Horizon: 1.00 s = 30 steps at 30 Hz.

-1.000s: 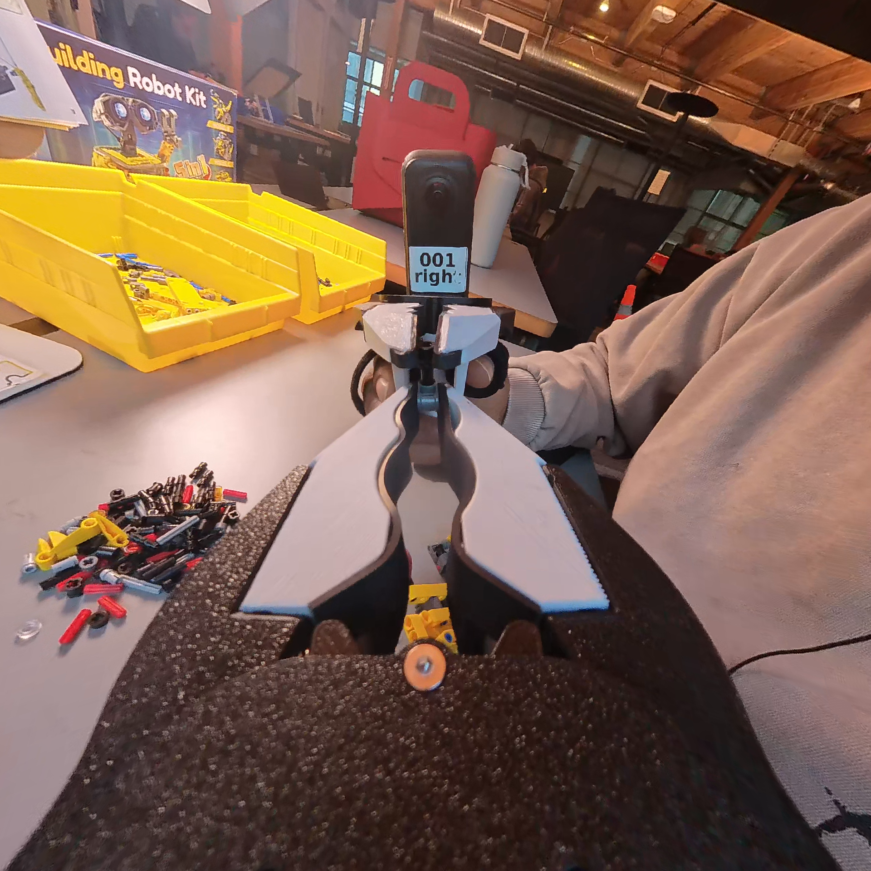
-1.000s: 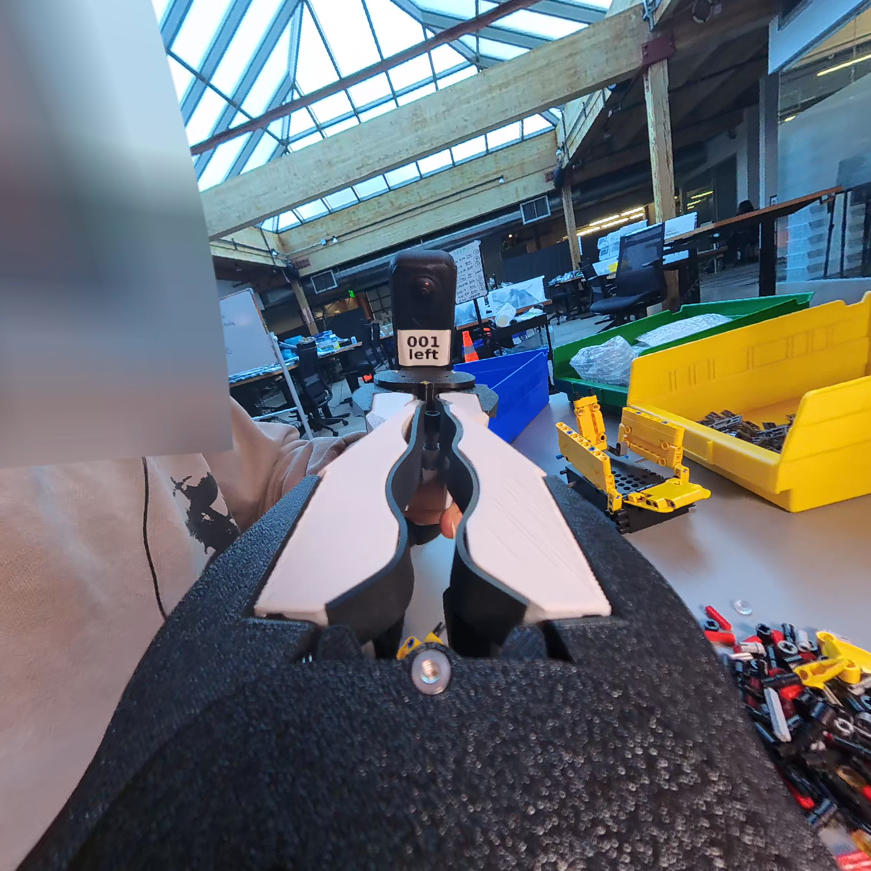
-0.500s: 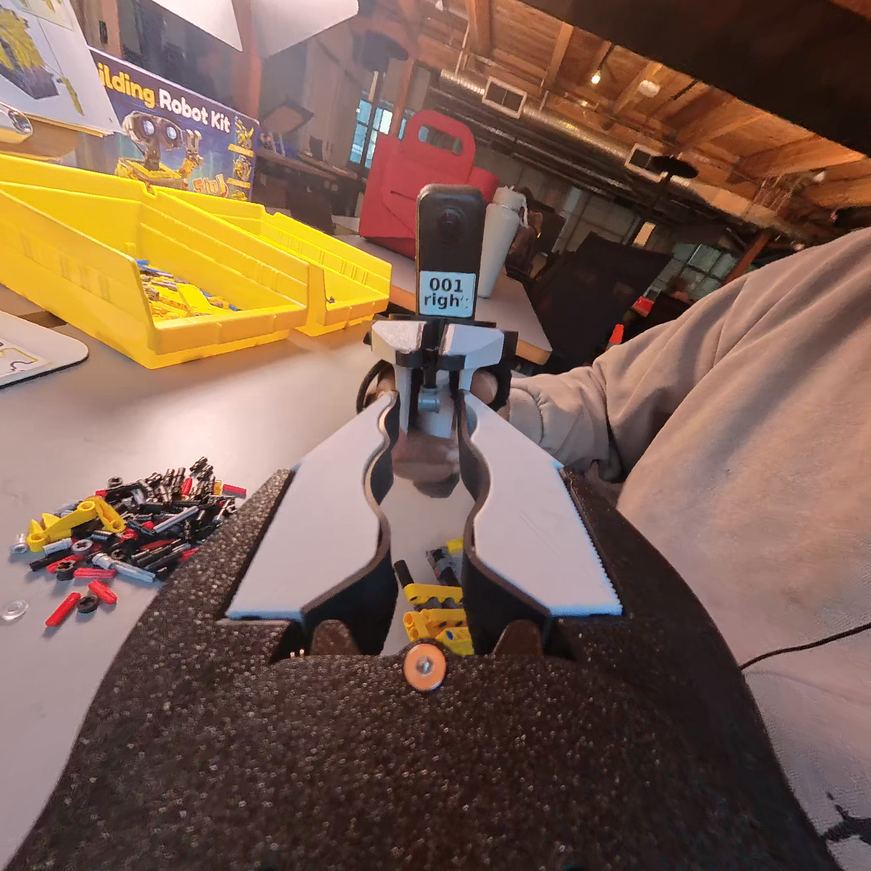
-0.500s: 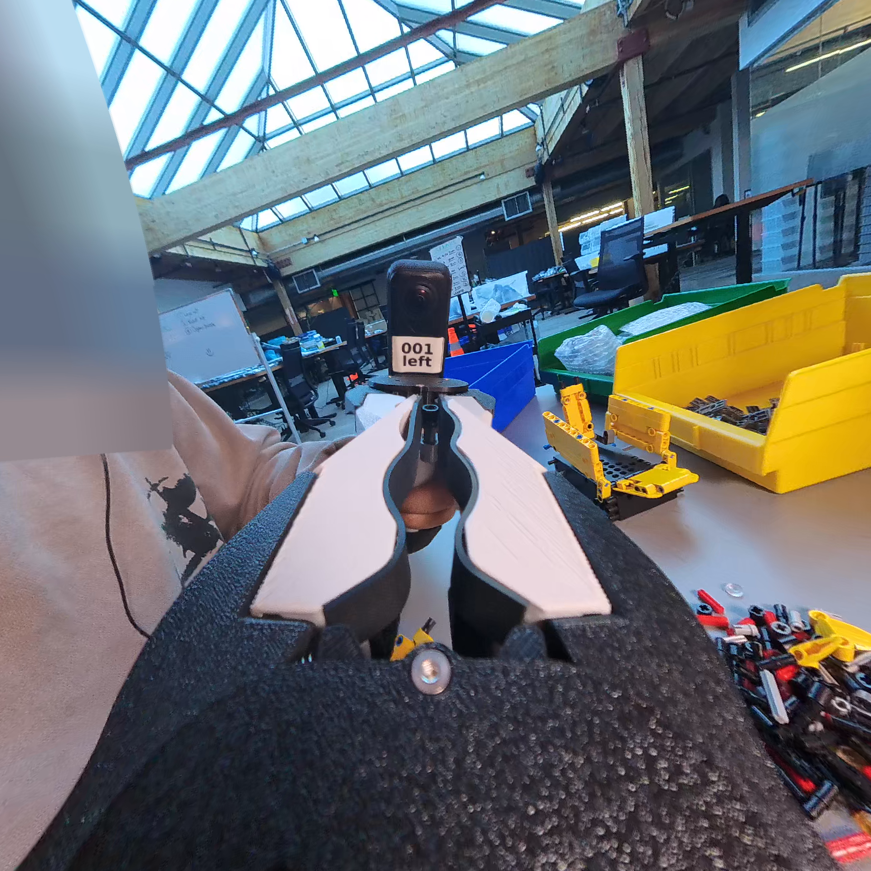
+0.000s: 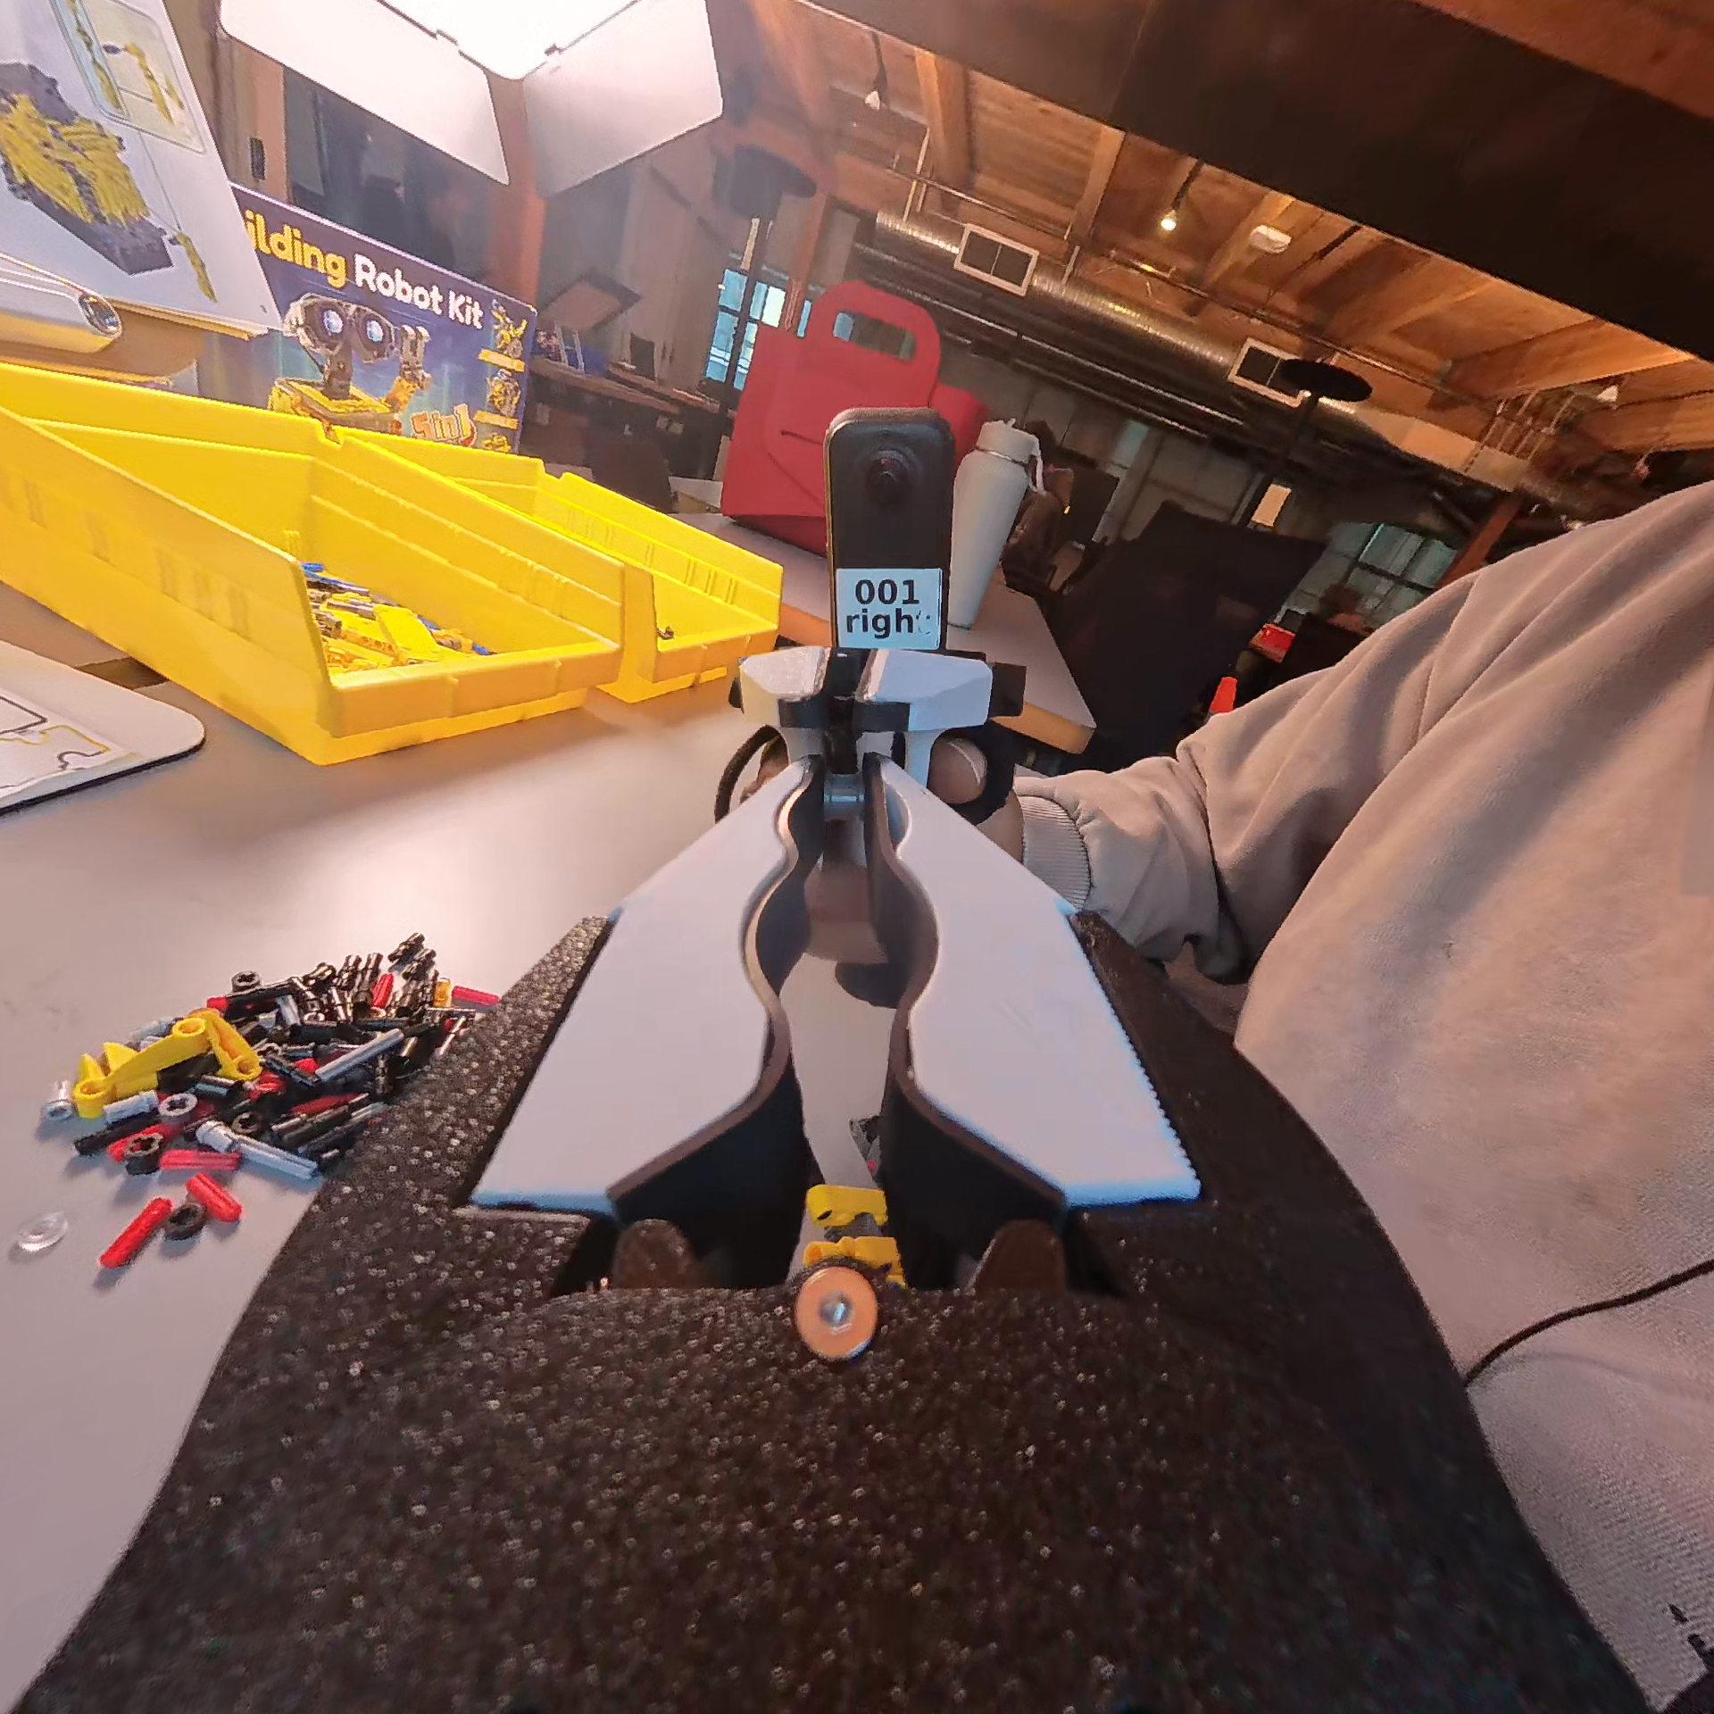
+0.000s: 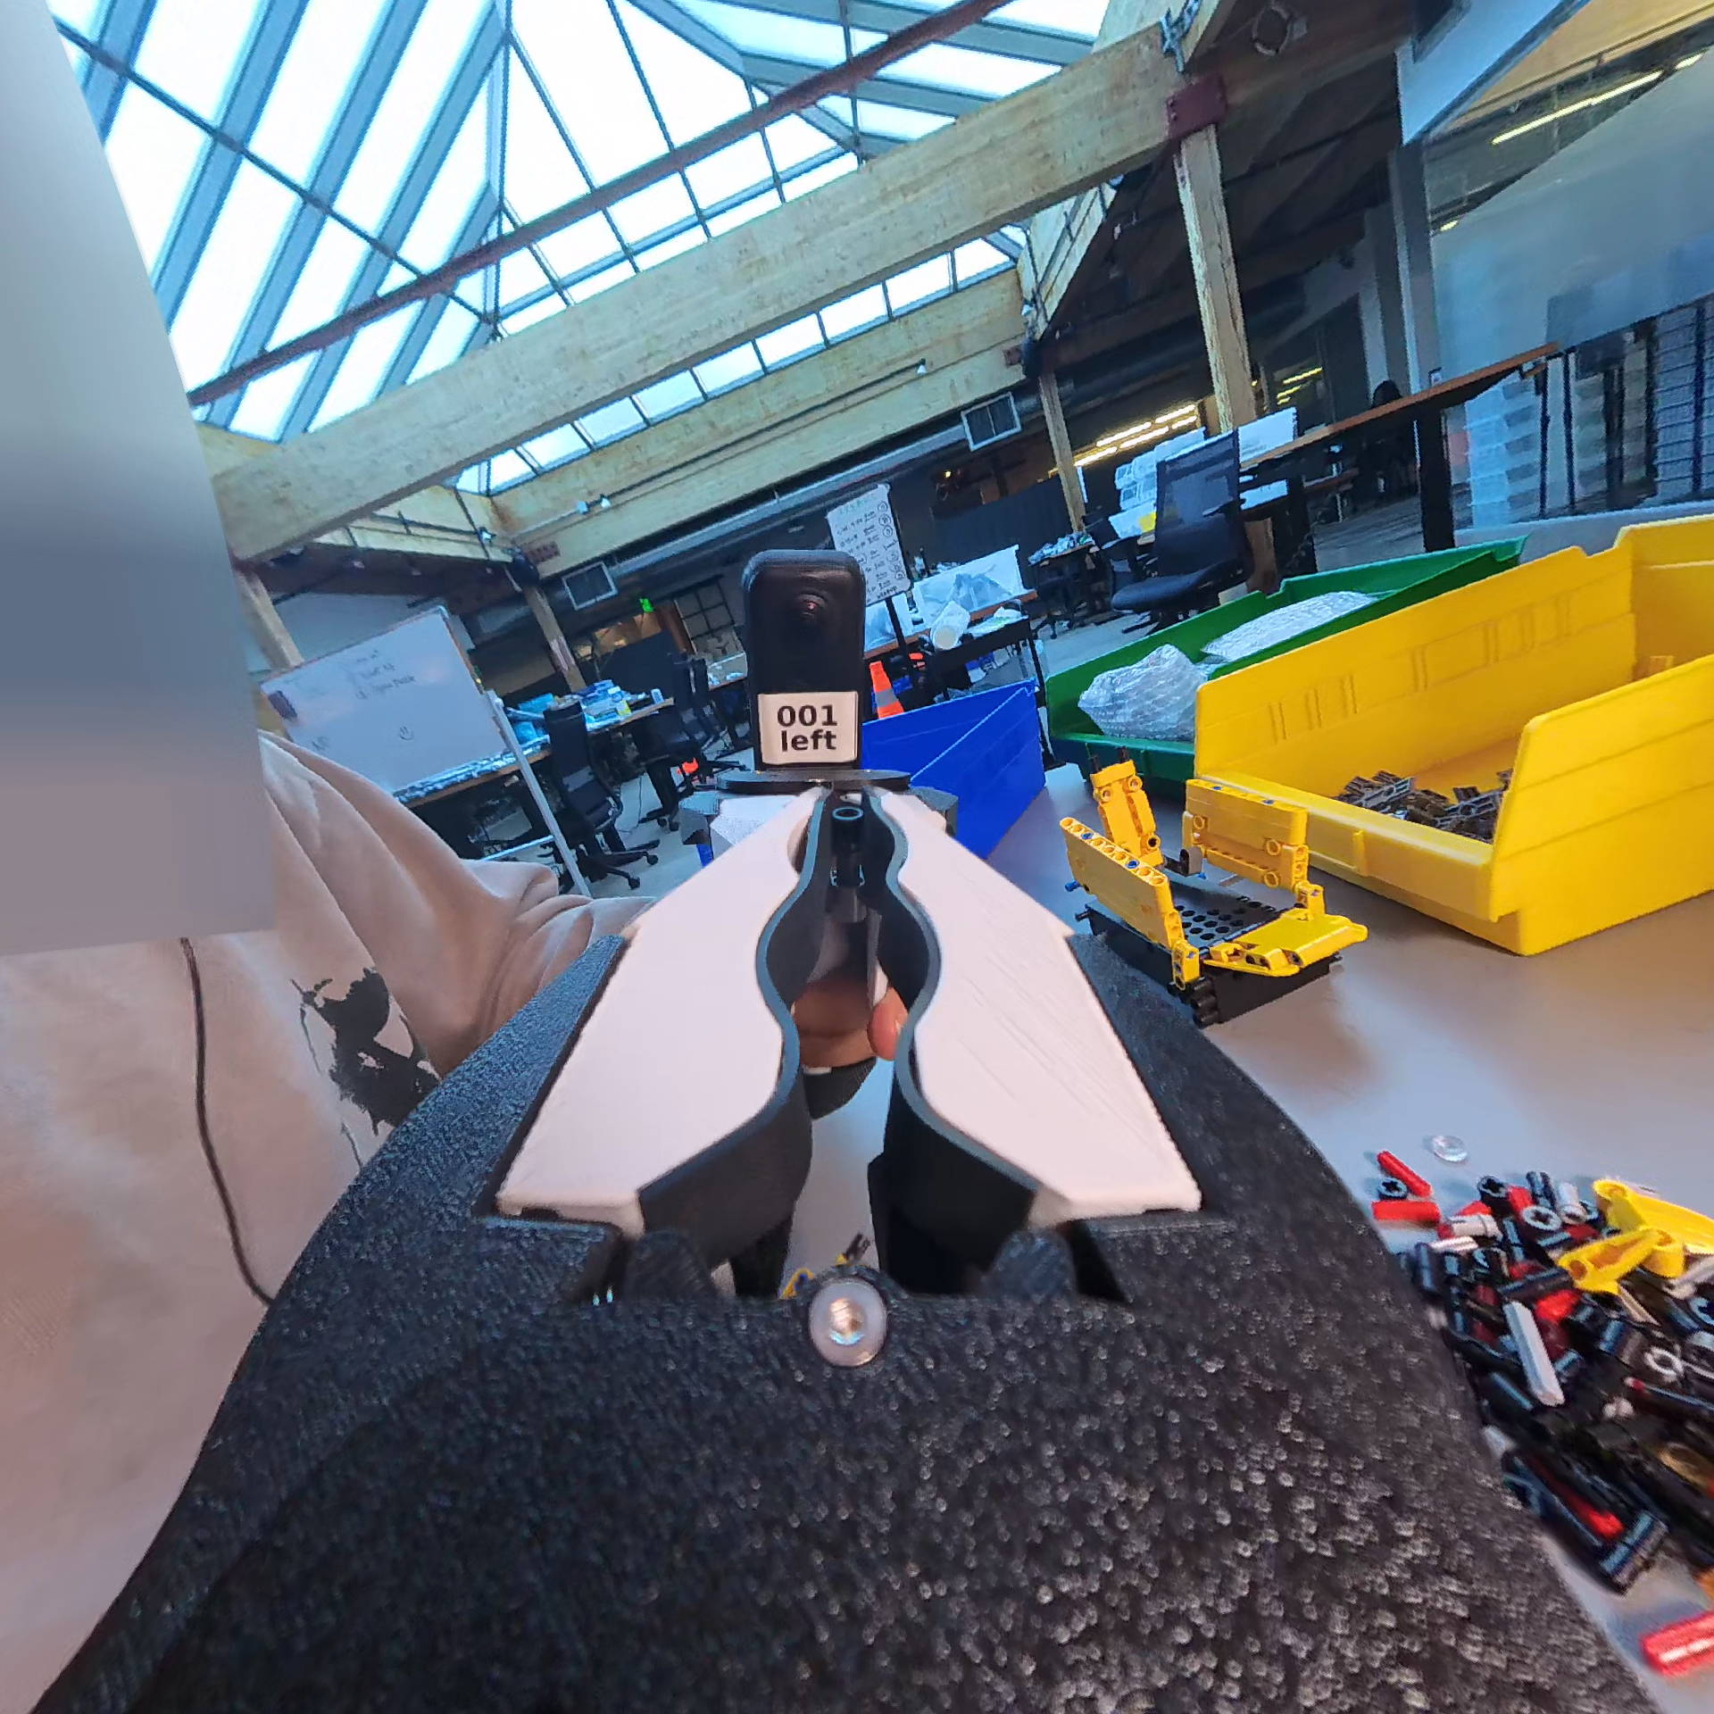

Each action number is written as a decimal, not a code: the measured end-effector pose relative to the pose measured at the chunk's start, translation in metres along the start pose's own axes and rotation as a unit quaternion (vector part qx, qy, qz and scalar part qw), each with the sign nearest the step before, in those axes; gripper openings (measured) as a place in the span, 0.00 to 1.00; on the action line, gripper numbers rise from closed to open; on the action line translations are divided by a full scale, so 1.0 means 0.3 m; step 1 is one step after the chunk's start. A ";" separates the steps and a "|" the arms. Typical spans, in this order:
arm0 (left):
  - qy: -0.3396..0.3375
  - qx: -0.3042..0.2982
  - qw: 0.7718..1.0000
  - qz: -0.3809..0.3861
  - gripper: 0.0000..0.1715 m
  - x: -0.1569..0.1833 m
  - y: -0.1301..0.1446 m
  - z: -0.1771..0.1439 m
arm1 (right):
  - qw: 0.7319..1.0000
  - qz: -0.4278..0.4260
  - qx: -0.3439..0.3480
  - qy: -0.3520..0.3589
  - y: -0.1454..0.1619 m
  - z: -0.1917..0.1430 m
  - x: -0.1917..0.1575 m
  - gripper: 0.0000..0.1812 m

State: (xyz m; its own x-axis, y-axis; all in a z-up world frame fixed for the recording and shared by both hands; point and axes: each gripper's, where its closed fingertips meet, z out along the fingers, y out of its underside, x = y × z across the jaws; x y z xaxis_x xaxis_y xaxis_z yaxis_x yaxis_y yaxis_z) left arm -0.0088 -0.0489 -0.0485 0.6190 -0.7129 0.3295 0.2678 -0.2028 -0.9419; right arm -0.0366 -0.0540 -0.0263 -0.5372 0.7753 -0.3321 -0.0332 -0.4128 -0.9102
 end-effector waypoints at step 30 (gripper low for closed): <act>-0.007 -0.003 1.000 0.006 0.04 -0.032 0.034 -0.012 | 0.988 -0.051 0.114 0.089 -0.341 -0.283 0.163 0.03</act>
State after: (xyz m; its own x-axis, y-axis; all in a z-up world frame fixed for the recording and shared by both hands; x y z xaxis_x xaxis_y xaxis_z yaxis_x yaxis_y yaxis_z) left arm -0.0145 -0.0466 -0.0615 0.6325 -0.7059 0.3189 0.2564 -0.1977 -0.9461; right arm 0.0122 0.0667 0.0296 -0.3651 0.8820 -0.2979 -0.2797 -0.4091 -0.8686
